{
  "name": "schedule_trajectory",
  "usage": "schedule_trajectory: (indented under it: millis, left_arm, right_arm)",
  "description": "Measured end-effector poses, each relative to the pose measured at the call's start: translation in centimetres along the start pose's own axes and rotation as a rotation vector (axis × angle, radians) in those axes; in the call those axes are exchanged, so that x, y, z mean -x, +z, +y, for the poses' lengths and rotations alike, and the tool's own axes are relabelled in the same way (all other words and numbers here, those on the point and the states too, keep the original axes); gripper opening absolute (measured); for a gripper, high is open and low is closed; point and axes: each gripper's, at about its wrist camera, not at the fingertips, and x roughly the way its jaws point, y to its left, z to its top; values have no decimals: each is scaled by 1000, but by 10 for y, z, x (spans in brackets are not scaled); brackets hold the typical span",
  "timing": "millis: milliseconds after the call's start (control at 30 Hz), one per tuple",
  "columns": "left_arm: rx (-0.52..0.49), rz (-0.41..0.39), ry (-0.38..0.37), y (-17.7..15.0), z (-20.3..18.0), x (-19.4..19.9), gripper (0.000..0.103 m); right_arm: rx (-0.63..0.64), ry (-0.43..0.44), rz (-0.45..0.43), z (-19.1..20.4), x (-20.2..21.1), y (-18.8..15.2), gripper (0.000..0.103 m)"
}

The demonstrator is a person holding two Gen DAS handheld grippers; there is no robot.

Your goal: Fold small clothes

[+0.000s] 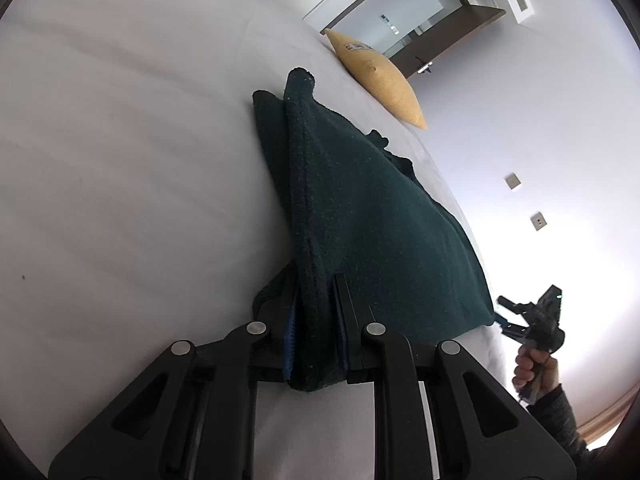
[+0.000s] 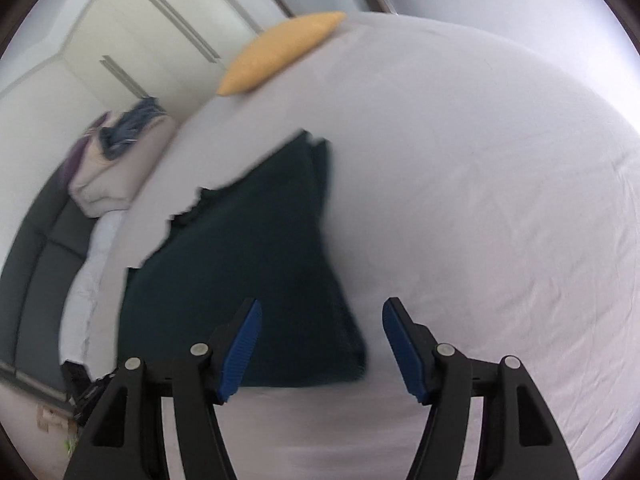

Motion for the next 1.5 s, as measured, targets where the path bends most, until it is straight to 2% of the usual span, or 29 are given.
schedule_trajectory:
  millis: [100, 133, 167, 267, 500, 667, 833, 1133, 1200, 1233, 1300, 1333, 1367, 1400, 1467, 1500]
  left_arm:
    - [-3, 6, 9, 1, -3, 1, 17]
    - [-11, 8, 20, 2, -6, 0, 17]
    - [-16, 9, 29, 2, -8, 1, 17]
    - [-22, 11, 46, 2, -11, 1, 17]
    - [-14, 20, 59, 3, -14, 3, 17]
    - [-44, 35, 131, 1, -25, 3, 12]
    - [-56, -5, 170, -13, -35, 15, 7]
    - [-45, 5, 159, -13, -33, 13, 5]
    - [-13, 15, 144, -10, -28, 13, 9]
    - [1, 22, 138, -8, -25, 13, 11]
    - [-10, 28, 156, -4, -27, 12, 26]
    - [-24, 27, 161, -1, -29, 11, 31]
    - [-38, 24, 160, 2, -32, 10, 53]
    - [-52, 17, 163, 5, -34, 10, 73]
    - [-84, -4, 171, 10, -40, 10, 74]
    - [-87, -3, 166, 12, -41, 9, 72]
  right_arm:
    - [20, -19, 25, -2, -8, -6, 66]
    - [31, -29, 23, -1, -10, -6, 56]
    - [37, -27, 33, 1, -13, -6, 38]
    - [52, -47, 37, 3, -13, -6, 15]
    - [45, -65, 14, 2, -7, -11, 11]
    - [41, -67, 4, 1, -4, -14, 10]
    - [35, -64, 3, -3, -6, -17, 10]
    - [31, -29, -21, -2, 4, -17, 10]
    - [31, -12, 15, -4, -1, -18, 12]
    - [16, 12, 23, -7, -1, -18, 17]
    - [-2, 66, 19, -9, 3, -16, 21]
    - [3, 68, 12, -8, 4, -15, 29]
    - [9, 70, 9, -7, 5, -14, 35]
    - [15, 78, 7, -5, 5, -12, 35]
    - [37, 74, 10, 0, 3, -10, 36]
    - [42, 72, 10, 1, 2, -8, 36]
